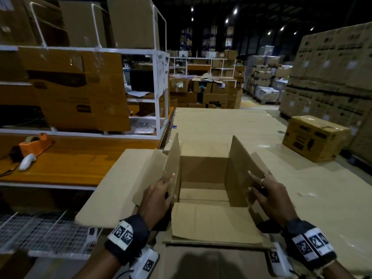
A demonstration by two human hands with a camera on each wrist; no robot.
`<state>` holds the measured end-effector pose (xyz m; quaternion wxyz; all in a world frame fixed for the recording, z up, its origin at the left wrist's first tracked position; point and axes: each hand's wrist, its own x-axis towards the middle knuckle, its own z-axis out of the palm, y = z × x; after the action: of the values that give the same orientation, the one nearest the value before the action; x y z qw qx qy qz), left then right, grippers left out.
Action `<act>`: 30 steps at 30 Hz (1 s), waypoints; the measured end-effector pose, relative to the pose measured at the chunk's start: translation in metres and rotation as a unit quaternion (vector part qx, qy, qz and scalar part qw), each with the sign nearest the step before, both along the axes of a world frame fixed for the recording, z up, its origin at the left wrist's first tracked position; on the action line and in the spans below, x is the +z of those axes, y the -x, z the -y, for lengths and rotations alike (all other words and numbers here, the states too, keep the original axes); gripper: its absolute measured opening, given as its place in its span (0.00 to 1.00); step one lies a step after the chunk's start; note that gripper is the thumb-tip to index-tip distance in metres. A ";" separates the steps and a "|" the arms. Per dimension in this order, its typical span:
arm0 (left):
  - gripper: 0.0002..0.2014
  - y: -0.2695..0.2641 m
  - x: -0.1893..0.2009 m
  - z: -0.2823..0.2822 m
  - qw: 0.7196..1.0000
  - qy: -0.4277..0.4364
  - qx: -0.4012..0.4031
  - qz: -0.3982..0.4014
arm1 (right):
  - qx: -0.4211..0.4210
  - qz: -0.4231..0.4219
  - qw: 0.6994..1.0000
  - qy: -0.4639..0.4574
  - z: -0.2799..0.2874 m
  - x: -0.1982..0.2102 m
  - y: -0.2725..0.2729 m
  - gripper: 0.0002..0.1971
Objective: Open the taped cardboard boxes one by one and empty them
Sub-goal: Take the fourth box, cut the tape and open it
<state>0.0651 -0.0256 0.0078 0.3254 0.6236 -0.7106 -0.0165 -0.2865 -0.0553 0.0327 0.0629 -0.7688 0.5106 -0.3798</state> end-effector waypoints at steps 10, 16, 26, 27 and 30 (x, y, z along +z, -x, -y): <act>0.33 -0.015 -0.017 -0.024 0.987 -0.040 0.118 -0.097 | -0.078 0.024 0.993 -0.086 -0.005 -0.013 0.026 0.26; 0.21 -0.032 0.012 -0.054 0.984 -0.042 0.174 -0.004 | -0.199 -0.094 0.969 -0.116 -0.019 -0.009 0.050 0.33; 0.36 -0.004 0.024 0.020 0.971 -0.199 -0.076 0.106 | -0.012 -0.210 0.962 -0.174 -0.001 0.027 -0.014 0.28; 0.39 -0.004 0.021 0.025 0.956 -0.239 -0.082 0.146 | -0.003 -0.233 0.951 -0.203 0.003 0.024 -0.013 0.23; 0.54 -0.009 0.013 0.028 0.928 -0.321 -0.104 0.160 | 0.018 -0.275 0.928 -0.252 0.010 0.010 -0.004 0.26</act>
<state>0.0740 -0.0538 0.0212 -0.0140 0.6119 -0.7707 -0.1774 -0.2822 -0.0654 0.0427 0.1185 -0.8110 0.5728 -0.0111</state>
